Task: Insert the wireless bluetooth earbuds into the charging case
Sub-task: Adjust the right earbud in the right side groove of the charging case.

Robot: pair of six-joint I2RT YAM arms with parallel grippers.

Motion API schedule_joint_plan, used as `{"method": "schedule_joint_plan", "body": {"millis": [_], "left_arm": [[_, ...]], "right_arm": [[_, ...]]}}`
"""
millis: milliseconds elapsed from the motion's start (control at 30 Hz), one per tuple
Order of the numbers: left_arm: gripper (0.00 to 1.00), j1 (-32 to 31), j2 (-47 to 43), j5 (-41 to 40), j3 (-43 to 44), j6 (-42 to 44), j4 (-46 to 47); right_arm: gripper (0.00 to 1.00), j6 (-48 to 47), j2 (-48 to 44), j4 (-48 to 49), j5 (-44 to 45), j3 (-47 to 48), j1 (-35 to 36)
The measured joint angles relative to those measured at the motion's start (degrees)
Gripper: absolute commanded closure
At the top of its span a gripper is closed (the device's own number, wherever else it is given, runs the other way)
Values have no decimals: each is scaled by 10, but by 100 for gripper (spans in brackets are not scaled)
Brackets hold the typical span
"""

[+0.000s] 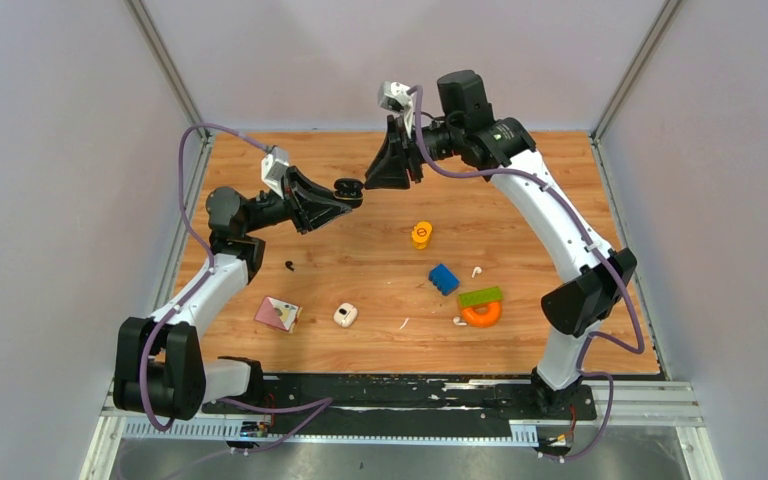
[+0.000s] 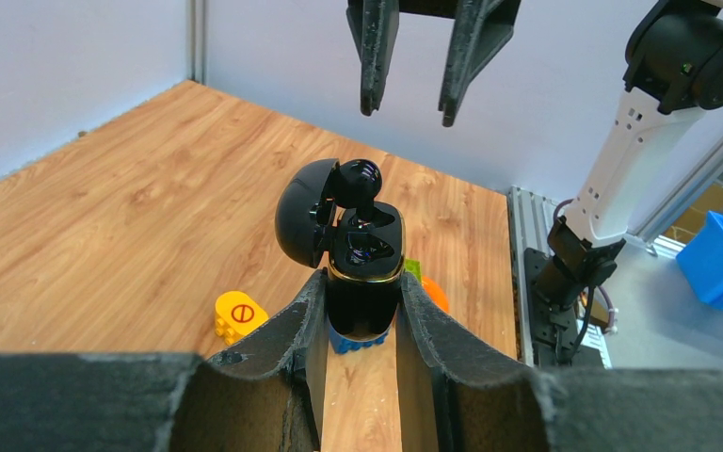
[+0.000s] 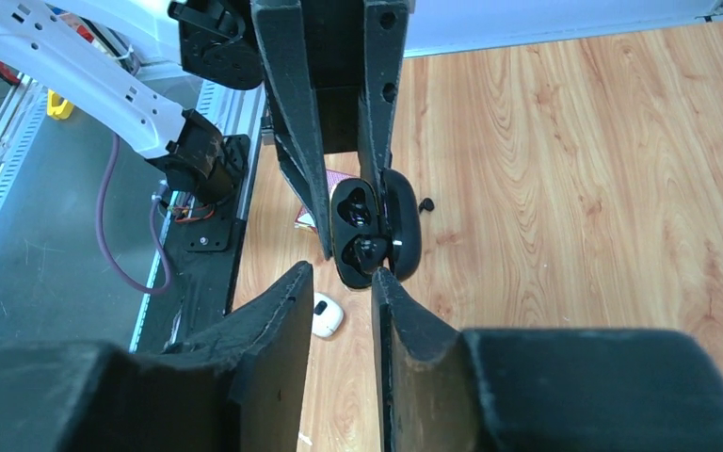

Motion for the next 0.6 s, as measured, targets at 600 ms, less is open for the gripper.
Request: {"method": "schedule_joint_plan", "body": {"millis": [600], "left_arm": [[100, 0, 0, 2, 0, 0, -1]], "right_arm": [[64, -50, 23, -29, 7, 13, 18]]}}
